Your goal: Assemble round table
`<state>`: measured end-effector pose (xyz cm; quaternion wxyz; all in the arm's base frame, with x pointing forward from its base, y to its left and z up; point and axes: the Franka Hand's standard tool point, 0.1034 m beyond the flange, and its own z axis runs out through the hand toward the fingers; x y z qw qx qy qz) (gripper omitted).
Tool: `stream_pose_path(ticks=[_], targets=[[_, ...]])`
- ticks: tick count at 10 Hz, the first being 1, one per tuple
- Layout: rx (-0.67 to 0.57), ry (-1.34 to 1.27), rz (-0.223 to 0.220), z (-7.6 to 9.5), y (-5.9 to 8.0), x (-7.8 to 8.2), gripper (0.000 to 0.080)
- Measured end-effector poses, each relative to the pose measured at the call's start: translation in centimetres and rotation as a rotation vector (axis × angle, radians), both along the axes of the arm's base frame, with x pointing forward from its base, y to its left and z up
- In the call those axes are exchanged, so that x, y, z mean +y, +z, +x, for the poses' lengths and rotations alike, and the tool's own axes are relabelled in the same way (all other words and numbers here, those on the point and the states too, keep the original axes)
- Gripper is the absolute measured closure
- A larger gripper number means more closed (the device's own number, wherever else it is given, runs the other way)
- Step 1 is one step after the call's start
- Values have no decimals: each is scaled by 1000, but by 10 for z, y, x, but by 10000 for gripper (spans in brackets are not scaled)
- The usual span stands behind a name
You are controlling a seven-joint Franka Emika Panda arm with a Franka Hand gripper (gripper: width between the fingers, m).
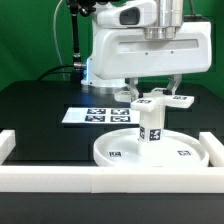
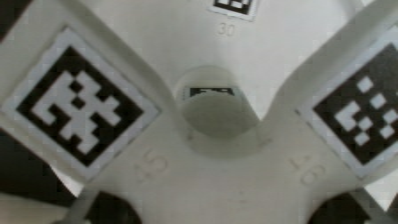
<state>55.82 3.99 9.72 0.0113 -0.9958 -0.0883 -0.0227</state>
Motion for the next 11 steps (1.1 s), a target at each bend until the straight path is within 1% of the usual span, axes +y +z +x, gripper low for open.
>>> stream_pose_path(ticks=[1,2,7,8,11], targets=[[2,-80,3,0,0,0,357],[2,-104,4,0,0,-1,357],[13,-446,32,0,0,-2,357],[3,-615,70,2,1,-5,357],[19,-942,113,1,2,-4,357]])
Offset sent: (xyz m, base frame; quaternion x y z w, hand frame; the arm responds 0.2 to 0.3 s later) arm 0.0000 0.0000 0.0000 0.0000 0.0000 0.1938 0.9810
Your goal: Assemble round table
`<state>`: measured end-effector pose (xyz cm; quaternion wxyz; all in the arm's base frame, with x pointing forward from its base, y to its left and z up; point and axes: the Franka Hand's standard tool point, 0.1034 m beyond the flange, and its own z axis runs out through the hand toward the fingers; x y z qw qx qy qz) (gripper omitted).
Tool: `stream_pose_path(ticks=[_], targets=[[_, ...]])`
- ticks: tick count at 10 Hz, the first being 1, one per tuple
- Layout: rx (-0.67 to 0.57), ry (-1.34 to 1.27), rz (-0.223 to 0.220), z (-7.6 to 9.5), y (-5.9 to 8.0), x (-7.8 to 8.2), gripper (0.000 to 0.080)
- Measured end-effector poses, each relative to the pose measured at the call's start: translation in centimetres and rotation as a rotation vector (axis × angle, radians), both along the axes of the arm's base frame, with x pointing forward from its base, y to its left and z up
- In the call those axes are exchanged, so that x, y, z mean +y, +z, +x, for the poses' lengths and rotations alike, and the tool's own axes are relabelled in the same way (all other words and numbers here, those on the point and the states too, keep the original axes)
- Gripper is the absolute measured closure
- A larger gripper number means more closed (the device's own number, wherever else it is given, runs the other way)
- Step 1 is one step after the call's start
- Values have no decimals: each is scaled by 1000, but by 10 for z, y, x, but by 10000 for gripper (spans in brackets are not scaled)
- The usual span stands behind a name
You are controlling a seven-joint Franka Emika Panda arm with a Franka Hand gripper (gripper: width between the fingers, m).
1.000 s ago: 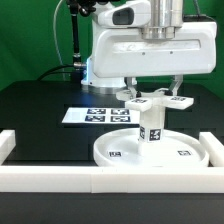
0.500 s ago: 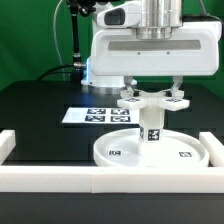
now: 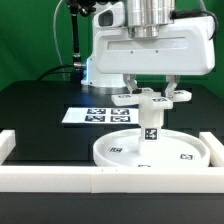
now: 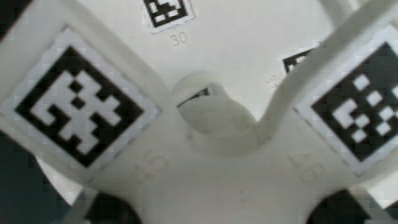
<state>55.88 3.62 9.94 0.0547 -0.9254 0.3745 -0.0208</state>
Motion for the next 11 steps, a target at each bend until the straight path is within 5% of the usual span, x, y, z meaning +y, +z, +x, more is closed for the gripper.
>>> stream_pose_path(ticks=[6,9,10,11], targets=[[53,-595,62,-1,-2,4,357],[57,-614,68,-1,-1,4,350],[52,-582,71,0,7,2,203],[43,-564,79,2,18,1,159]])
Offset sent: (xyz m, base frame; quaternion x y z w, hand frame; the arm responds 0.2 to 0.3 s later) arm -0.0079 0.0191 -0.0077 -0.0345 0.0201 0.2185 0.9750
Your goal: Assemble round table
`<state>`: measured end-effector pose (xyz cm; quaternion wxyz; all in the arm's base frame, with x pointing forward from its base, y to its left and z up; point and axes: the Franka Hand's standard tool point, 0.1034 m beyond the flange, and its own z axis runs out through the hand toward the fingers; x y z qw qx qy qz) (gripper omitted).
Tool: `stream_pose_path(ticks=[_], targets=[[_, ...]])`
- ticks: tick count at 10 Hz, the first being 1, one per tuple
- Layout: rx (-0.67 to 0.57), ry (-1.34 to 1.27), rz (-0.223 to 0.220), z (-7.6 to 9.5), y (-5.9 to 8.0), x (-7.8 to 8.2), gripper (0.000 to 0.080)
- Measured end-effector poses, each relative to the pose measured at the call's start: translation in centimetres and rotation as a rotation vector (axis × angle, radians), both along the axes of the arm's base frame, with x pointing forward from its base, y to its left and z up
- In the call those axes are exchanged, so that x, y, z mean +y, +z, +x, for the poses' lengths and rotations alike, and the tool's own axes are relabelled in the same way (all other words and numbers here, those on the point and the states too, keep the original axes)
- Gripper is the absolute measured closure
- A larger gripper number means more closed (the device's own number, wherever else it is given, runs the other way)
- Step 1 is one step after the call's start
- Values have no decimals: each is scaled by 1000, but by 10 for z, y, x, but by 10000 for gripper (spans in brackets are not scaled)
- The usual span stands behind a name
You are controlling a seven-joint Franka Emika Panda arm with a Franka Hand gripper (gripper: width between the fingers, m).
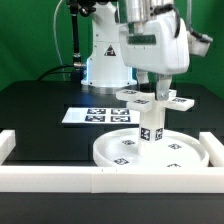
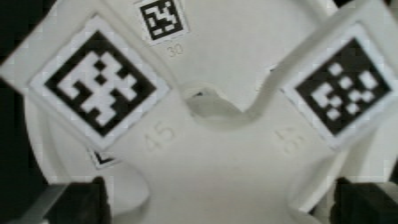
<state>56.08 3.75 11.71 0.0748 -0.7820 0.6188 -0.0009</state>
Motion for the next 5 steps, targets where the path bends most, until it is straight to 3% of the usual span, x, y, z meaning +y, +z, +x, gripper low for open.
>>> stream_pose_path(ticks=[2,5], targets=[[-14,27,13,1,20,2,152],[-13,37,9,1,15,3,150]])
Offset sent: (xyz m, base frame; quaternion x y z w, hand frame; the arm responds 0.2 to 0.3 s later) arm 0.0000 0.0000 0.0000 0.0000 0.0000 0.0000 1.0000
